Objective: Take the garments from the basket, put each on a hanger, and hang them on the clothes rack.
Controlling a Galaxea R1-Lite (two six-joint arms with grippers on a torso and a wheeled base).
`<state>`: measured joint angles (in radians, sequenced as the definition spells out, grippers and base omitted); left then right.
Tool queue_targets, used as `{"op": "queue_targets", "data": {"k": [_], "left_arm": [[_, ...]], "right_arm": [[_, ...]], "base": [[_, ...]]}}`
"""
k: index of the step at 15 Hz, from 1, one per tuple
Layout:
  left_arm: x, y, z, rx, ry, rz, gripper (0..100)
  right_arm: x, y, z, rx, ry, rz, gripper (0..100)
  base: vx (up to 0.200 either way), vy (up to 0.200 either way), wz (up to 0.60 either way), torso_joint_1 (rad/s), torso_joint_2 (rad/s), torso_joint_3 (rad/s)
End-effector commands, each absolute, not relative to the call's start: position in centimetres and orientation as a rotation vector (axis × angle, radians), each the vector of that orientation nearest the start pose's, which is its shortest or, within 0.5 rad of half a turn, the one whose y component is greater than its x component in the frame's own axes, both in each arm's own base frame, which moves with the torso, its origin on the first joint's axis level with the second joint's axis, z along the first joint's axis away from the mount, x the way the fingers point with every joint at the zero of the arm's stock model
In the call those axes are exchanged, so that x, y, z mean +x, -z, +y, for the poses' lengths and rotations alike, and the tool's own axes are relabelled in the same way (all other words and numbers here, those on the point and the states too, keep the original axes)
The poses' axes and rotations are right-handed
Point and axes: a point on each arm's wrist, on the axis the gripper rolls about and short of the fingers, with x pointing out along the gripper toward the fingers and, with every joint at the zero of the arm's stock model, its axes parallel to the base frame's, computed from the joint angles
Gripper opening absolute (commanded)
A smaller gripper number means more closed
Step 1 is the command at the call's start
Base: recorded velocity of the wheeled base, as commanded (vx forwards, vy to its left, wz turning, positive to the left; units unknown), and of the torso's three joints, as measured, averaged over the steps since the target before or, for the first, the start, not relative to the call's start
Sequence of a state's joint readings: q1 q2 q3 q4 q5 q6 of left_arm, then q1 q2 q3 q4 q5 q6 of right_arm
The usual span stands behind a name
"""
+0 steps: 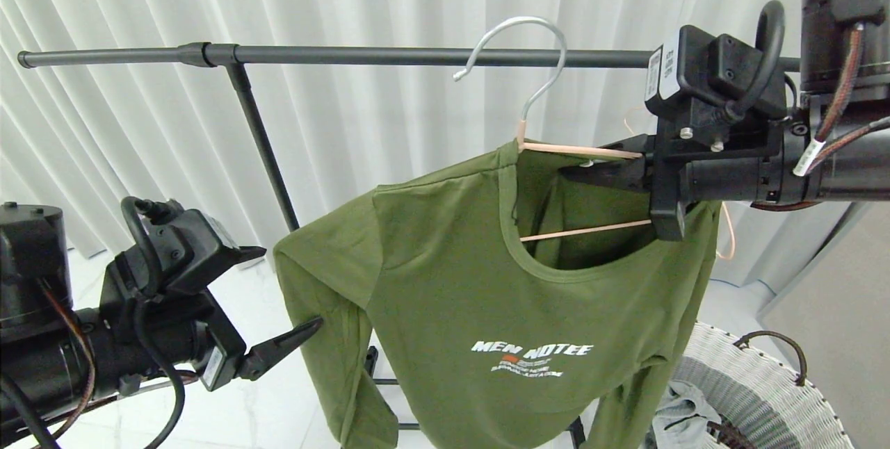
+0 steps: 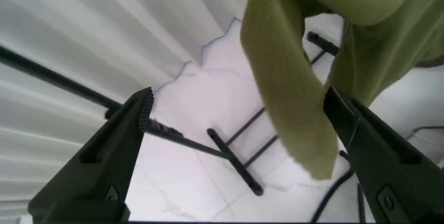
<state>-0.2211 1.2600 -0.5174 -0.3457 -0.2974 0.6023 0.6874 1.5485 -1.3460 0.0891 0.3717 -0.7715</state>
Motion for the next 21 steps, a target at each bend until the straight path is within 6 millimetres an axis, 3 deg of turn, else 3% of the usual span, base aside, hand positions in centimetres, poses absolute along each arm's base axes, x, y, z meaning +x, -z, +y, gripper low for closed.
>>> {"op": "queue_targets", "data": {"k": [1, 3, 4, 7, 11, 16, 17, 21], "left_arm": [[17.7, -18.1, -4.6, 0.559, 0.619, 0.250, 100], [17.6, -17.9, -4.5, 0.542, 0.613, 0.259, 100], [17.6, -17.9, -4.4, 0.541, 0.608, 0.264, 0], [17.8, -17.9, -3.5, 0.534, 0.555, 0.273, 0], [17.9, -17.5, -0.1, 0.514, 0.370, 0.311, 0], [17.8, -17.6, -0.5, 0.529, 0.389, 0.272, 0], [17.7, -17.7, -0.6, 0.530, 0.394, 0.269, 100], [17.7, -17.8, -0.7, 0.531, 0.390, 0.250, 100]], "right_arm": [[20.6, -31.1, 18.2, -0.737, -1.119, -0.127, 0], [20.6, -31.2, 18.1, -0.737, -1.117, -0.128, 0], [20.6, -31.2, 18.1, -0.737, -1.117, -0.128, 0], [20.3, -31.3, 17.7, -0.733, -1.110, -0.126, 0], [19.8, -31.1, 15.7, -0.733, -1.064, -0.106, 0], [19.9, -31.2, 15.5, -0.693, -1.045, -0.080, 0], [19.9, -31.2, 15.5, -0.688, -1.045, -0.077, 0], [20.0, -31.2, 15.4, -0.646, -1.028, -0.046, 0]], "base": [[0.000, 0.000, 0.00, 0.000, 0.00, 0.000], [0.000, 0.000, 0.00, 0.000, 0.00, 0.000], [0.000, 0.000, 0.00, 0.000, 0.00, 0.000], [0.000, 0.000, 0.00, 0.000, 0.00, 0.000], [0.000, 0.000, 0.00, 0.000, 0.00, 0.000], [0.000, 0.000, 0.00, 0.000, 0.00, 0.000], [0.000, 0.000, 0.00, 0.000, 0.00, 0.000], [0.000, 0.000, 0.00, 0.000, 0.00, 0.000]]}}
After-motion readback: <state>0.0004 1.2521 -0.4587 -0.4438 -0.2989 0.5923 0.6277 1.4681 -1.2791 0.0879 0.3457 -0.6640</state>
